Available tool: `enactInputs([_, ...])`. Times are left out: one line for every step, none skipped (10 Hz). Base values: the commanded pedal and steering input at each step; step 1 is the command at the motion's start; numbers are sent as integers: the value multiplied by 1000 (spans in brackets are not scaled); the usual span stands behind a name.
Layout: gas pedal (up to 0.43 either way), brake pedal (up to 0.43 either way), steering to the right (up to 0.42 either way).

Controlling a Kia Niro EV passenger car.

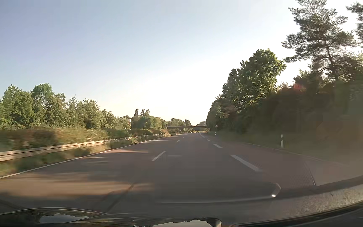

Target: Follow the waypoints while adhering to traffic rules and regulations

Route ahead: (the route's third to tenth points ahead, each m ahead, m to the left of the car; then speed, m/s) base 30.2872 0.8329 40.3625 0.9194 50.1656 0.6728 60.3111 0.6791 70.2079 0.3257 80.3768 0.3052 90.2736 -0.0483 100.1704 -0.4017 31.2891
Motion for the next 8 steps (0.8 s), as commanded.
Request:
enactInputs([268,0,1])
enactInputs([268,0,1])
enactInputs([268,0,1])
enactInputs([268,0,1])
enactInputs([268,0,1])
enactInputs([268,0,1])
enactInputs([268,0,1])
enactInputs([268,0,1])
